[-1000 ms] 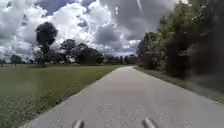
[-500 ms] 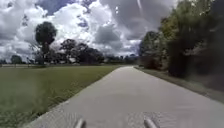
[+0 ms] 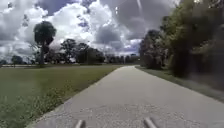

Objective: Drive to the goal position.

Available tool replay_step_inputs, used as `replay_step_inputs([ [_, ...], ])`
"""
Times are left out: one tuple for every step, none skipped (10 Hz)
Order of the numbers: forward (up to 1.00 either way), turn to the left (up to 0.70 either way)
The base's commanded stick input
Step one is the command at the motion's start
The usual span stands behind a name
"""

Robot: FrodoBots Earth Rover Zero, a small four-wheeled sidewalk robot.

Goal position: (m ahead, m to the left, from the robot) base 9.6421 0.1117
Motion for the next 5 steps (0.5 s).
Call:
replay_step_inputs([
  [0.7,0.0],
  [0.7,0.0],
  [0.7,0.0],
  [0.7,0.0],
  [0.7,0.0],
])
